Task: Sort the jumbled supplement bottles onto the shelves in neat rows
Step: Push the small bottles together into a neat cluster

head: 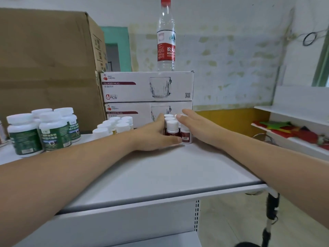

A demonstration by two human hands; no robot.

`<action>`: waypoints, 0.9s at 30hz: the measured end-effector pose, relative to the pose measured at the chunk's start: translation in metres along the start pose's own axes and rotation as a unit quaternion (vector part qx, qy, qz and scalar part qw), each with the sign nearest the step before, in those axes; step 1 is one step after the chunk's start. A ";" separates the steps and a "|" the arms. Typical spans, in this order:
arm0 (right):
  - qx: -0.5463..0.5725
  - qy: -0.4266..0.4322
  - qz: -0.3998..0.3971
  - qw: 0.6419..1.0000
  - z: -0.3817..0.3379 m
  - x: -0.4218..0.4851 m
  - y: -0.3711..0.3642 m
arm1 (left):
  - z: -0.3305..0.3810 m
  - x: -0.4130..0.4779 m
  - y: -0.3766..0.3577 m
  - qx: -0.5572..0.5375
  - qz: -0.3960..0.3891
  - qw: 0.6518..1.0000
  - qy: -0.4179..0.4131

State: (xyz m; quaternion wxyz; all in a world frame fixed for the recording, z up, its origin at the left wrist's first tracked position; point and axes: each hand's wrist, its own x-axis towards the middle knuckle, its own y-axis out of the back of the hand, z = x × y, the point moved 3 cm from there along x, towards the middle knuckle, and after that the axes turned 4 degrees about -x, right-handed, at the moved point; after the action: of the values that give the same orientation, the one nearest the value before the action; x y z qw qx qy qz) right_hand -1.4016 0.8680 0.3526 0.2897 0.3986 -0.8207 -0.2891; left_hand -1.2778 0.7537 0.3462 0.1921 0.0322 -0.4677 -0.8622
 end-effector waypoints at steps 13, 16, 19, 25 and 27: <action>-0.043 0.049 -0.017 0.998 -0.003 -0.001 -0.003 | -0.006 0.008 -0.002 -0.018 -0.010 0.999 -0.039; -0.040 0.053 -0.017 0.998 -0.005 -0.003 -0.002 | -0.010 0.011 -0.002 -0.027 -0.015 0.999 -0.043; -0.050 0.057 -0.019 0.997 -0.004 -0.003 -0.002 | -0.009 0.011 -0.002 -0.019 -0.020 0.998 -0.049; -0.059 0.049 -0.022 0.997 -0.004 -0.002 -0.003 | -0.010 0.012 -0.001 0.007 -0.022 0.999 -0.039; -0.060 0.053 -0.021 0.997 -0.003 0.001 -0.004 | -0.010 0.012 -0.001 0.008 -0.024 0.999 -0.040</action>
State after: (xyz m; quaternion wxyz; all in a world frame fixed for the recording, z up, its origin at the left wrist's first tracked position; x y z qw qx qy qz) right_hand -1.3976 0.8644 0.3520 0.3501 0.4128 -0.7767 -0.3221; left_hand -1.2868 0.7418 0.3415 0.1521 0.0105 -0.4811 -0.8633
